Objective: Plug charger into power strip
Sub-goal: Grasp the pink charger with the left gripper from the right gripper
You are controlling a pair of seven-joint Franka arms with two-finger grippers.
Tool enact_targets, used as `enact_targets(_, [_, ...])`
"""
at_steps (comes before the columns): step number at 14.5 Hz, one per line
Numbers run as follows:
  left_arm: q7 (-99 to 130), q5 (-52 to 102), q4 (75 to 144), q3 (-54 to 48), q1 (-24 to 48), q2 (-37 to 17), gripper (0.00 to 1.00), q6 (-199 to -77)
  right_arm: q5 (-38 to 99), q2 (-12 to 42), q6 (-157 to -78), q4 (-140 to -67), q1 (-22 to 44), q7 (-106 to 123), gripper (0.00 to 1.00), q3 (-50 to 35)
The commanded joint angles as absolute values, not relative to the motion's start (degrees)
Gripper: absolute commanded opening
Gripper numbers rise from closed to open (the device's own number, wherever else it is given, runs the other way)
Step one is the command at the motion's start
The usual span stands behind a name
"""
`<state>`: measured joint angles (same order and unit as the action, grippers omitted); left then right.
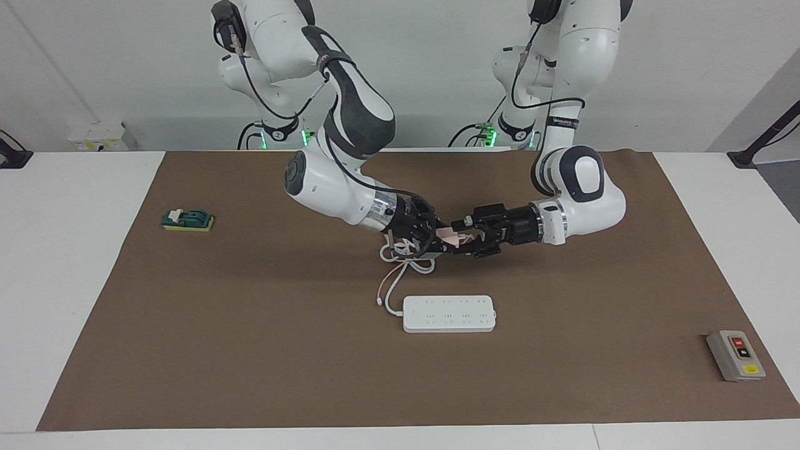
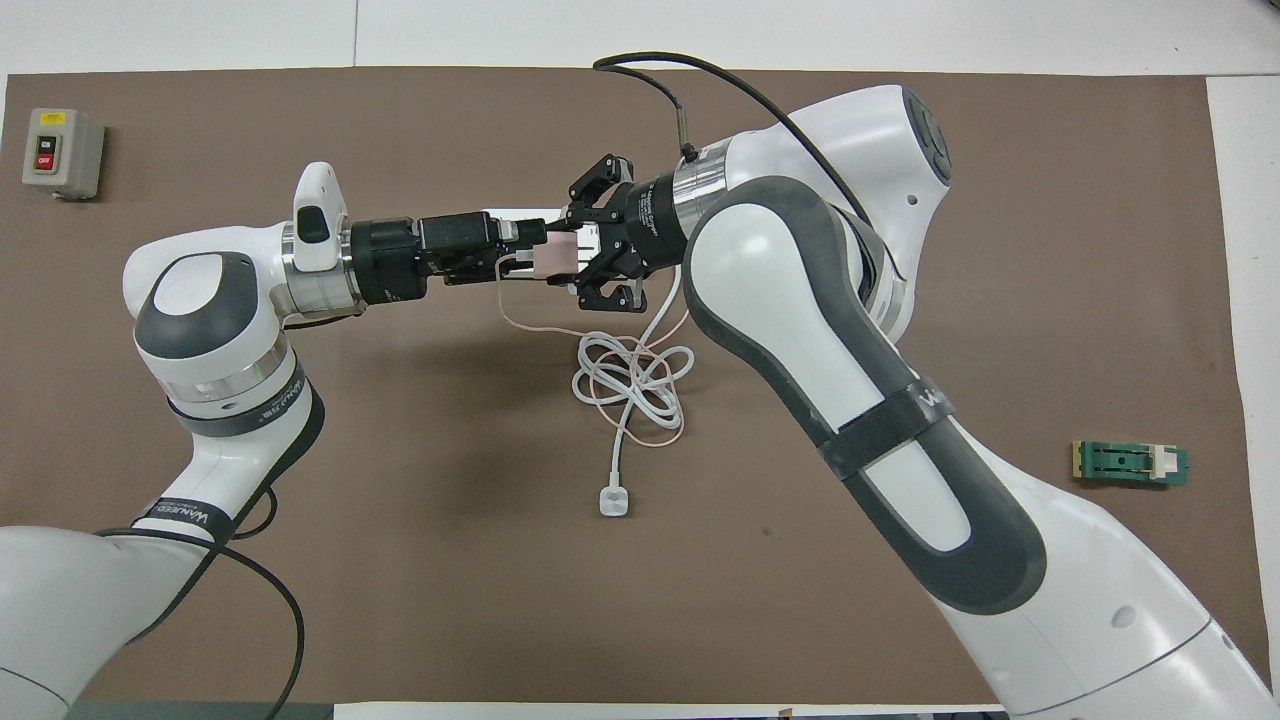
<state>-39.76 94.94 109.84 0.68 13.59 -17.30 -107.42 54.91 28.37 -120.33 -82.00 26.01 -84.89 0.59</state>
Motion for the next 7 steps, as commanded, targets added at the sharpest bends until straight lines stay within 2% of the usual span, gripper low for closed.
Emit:
enact_targets(1, [-41.3,96.0,111.7,1.2,14.5,-15.7,0.74,-109.2,55.5,29.4,-119.4,-80.2,25.8,-85.5,0.0,0.5])
enact_targets(3, [-43.1,96.0,111.7,1.2,14.6,-16.0,0.52,-109.7,55.5,29.4,-119.4,-80.2,25.8,-85.4,0.0,0.5])
enact_targets(4, [-44.0,96.0,111.7,1.1,14.5,-16.2,0.33,-109.7,55.5,29.4,-119.4,-80.2,25.8,-85.4,0.0,0.5])
enact_targets(6, [-44.4,96.0,111.7,1.1,14.5,-16.3,0.05,-109.7,55.5,29.4,-119.4,-80.2,25.8,-85.4,0.0,0.5])
enact_targets(7, [-44.5,96.0,111.7,1.1,14.5,-16.3,0.0,-109.7,55.6,29.4,-119.4,-80.2,25.8,-85.5,0.0,0.5])
